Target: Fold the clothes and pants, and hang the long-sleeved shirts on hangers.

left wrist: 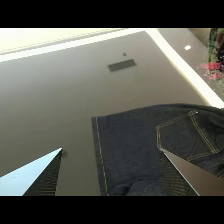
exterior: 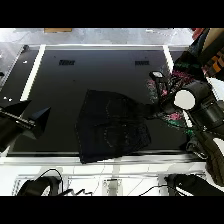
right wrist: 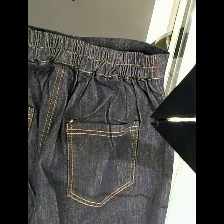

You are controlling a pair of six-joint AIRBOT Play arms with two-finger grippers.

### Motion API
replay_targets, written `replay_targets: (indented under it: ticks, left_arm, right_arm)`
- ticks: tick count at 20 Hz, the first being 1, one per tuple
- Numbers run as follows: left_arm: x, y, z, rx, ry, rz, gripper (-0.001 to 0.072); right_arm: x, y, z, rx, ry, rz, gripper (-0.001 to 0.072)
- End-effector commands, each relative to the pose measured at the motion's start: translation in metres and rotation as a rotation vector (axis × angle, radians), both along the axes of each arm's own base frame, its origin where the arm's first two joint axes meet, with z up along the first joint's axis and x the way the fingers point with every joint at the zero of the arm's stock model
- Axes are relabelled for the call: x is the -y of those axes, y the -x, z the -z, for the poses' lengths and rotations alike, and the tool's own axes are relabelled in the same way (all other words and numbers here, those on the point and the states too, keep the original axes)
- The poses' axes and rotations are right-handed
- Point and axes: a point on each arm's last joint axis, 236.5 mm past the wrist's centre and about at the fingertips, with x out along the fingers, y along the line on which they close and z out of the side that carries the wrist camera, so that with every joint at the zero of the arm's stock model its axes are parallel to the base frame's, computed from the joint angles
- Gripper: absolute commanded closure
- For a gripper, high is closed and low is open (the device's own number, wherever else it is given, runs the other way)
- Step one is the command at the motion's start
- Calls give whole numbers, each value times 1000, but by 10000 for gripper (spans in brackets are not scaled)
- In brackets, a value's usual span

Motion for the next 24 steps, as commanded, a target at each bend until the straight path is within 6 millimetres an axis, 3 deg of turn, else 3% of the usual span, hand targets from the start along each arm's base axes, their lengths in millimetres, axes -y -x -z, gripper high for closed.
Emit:
replay_targets:
  ticks: [1, 10, 13, 16, 19, 21, 22, 24]
  left_arm:
    - [0, 0, 0, 0, 0, 0, 24]
    - [0, 0, 0, 0, 0, 0, 23]
    - [0, 0, 0, 0, 0, 0, 23]
    - [0, 0, 0, 0, 0, 0, 23]
    - [0, 0, 0, 1, 0, 0, 23]
    - [0, 0, 0, 1, 1, 0, 23]
    - [0, 0, 0, 1, 1, 0, 23]
    - [0, 0, 0, 0, 1, 0, 23]
  right_arm:
    - [0, 0, 0, 0, 0, 0, 682]
    - [-1, -2, -1, 8, -4, 1, 681]
    - [-8, -40, -17, 203, -12, -63, 682]
    - [33, -46, -10, 257, 276, -352, 683]
    - [107, -20, 22, 12, 393, -339, 684]
    - [140, 11, 53, -164, 349, -368, 684]
    - [141, 22, 69, -217, 248, -330, 683]
    - [115, 43, 96, -281, -47, -284, 683]
